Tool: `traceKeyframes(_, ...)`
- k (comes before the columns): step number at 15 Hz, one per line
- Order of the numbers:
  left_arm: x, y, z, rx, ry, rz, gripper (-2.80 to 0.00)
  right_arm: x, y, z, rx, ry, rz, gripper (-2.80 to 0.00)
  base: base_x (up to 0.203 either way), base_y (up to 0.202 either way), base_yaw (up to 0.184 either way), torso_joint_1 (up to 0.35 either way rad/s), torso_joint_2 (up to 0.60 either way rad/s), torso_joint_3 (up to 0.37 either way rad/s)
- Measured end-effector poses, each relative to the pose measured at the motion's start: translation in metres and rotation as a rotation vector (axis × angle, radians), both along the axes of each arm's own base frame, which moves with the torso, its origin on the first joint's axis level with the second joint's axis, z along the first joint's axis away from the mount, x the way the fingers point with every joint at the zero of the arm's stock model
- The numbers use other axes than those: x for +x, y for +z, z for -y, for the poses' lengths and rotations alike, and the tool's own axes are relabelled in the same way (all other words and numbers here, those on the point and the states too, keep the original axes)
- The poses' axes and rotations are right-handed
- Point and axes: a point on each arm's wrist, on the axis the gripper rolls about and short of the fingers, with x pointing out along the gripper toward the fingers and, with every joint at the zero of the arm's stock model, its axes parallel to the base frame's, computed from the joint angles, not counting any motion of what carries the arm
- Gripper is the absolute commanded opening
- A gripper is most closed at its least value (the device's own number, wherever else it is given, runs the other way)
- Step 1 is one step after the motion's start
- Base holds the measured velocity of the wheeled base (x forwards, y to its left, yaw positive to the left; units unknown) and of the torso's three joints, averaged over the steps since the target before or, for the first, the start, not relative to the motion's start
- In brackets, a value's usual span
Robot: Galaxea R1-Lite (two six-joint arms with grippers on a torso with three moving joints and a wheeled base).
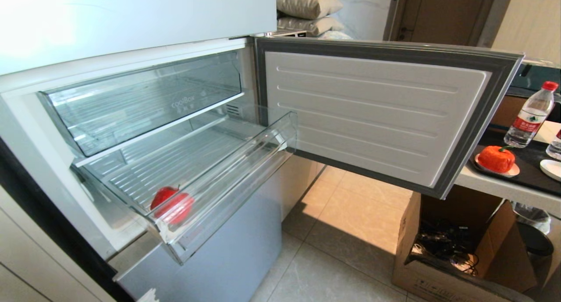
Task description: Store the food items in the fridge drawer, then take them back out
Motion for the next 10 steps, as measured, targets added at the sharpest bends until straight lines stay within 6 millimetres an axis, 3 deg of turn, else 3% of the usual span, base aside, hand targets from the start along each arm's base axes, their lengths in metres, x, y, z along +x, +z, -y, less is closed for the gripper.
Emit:
traceKeyframes(2,0.000,0.000,0.000,0.000,0.000,0.000,-2.80,0.022,0.000,0.016,-0.006,0.088,-0.006,-2.80,0.000,0.000,0.000,0.000,0.00,0.000)
traceKeyframes(3,0.000,0.000,0.000,0.000,0.000,0.000,-2.80,0.032,0.000,0.023,-0.017,0.139,-0.013,0.00,0.000,0.000,0.000,0.000,0.00,0.000)
traceKeyframes(7,0.000,0.000,0.000,0.000,0.000,0.000,-2.80,0.073,-0.008,0.052,-0.039,0.314,-0.049,0.00,0.000,0.000,0.000,0.000,0.00,0.000)
traceKeyframes(10,0.000,0.000,0.000,0.000,0.000,0.000,-2.80,0.102,-0.012,0.075,-0.083,0.348,-0.059,0.00,0.000,0.000,0.000,0.000,0.00,0.000)
